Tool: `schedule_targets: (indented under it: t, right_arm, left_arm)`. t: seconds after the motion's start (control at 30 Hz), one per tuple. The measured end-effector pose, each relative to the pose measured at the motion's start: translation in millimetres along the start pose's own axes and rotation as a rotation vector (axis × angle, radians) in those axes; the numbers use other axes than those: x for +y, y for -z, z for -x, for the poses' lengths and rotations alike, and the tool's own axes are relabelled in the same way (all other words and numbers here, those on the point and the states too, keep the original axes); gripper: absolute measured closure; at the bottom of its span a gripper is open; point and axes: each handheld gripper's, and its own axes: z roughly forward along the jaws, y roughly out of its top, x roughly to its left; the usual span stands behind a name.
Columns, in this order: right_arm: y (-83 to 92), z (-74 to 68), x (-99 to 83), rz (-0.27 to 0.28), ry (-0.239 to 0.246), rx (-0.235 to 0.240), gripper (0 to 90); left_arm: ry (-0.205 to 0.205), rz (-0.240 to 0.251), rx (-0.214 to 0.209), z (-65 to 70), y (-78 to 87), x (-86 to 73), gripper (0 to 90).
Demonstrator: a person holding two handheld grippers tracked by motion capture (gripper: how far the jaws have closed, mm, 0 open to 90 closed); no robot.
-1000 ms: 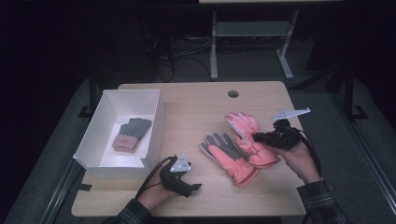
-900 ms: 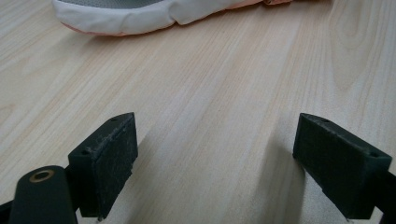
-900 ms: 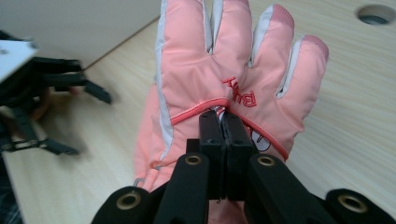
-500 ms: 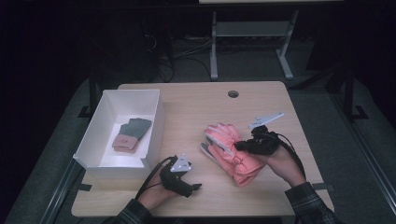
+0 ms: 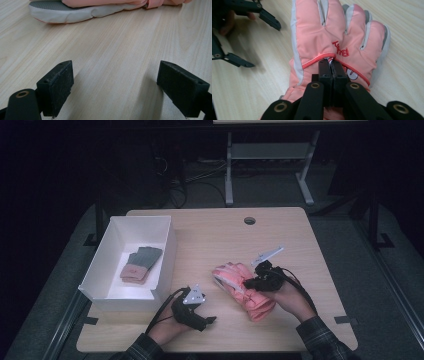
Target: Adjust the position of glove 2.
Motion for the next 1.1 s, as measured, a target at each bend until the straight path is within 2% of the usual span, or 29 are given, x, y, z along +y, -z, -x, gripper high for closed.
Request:
schedule_targets:
  t: [0.1,0.17,0.27,0.3,0.37,0.43,0.47,0.53,0.57,0.63,0.7,0.73,0.8,0.83,0.9,1.0,1.1]
  right_arm:
    - [-3.5,1.1,-2.2,-0.007,-0.008,0.005,87.8]
    - [-0.5,1.9,-2.2,0.008,-0.003,0.015,81.2]
    - [12.3,2.3,-0.5,0.059,0.001,0.017,69.3]
    - [18.0,2.8,0.5,0.082,0.003,0.01,68.3]
    - [30.9,4.7,1.6,0.139,0.001,0.001,65.7]
    - [40.3,7.1,0.9,0.171,-0.013,-0.016,67.5]
    - [44.5,10.0,-0.5,0.182,-0.017,-0.032,71.0]
    - [49.4,17.6,-5.6,0.195,-0.035,-0.063,81.9]
    - [51.2,24.2,-10.8,0.195,-0.055,-0.084,87.8]
    - [50.7,33.7,-20.2,0.186,-0.082,-0.111,90.0]
    - [47.6,42.4,-30.0,0.168,-0.101,-0.118,90.0]
    - [45.0,45.7,-34.5,0.158,-0.103,-0.125,90.0]
    - [37.6,51.3,-44.7,0.138,-0.106,-0.119,90.0]
    - [34.4,53.3,-48.3,0.128,-0.103,-0.119,90.0]
    - [24.9,56.7,-57.6,0.103,-0.096,-0.098,90.0]
    - [15.9,56.7,-66.7,0.083,-0.076,-0.055,90.0]
    - [10.3,52.1,-69.3,0.052,-0.06,-0.048,90.0]
  left_arm:
    - [0.009,-0.002,0.006,0.9,-0.3,0.8,13.0]
    - [0.017,0.0,0.007,1.5,-0.9,1.4,12.9]
    - [0.033,-0.027,0.017,2.3,-0.6,5.3,14.0]
    - [0.034,-0.037,0.018,1.7,-0.1,6.9,15.4]
    - [0.034,-0.022,0.016,1.1,2.0,8.7,20.0]
    - [0.034,0.008,0.007,2.2,6.2,12.1,24.2]
    - [0.029,0.021,0.019,2.9,8.3,14.4,27.8]
    - [0.039,0.044,0.003,1.6,11.4,19.4,38.4]
    - [0.052,0.051,0.005,1.0,12.3,22.2,48.1]
    - [0.075,0.041,-0.007,-0.6,11.4,28.4,67.5]
    - [0.053,0.0,0.005,-0.2,8.0,34.4,84.8]
    - [0.054,-0.01,0.001,0.3,5.4,36.4,89.5]
    - [0.067,-0.018,-0.018,1.6,-1.2,40.0,89.7]
    - [0.057,-0.017,-0.017,1.8,-4.5,41.9,89.7]
    - [0.072,-0.017,-0.03,3.1,-11.6,45.9,89.6]
    - [0.068,-0.023,-0.032,1.4,-21.2,52.7,89.6]
    - [0.087,-0.022,-0.033,-2.0,-30.3,57.4,89.5]
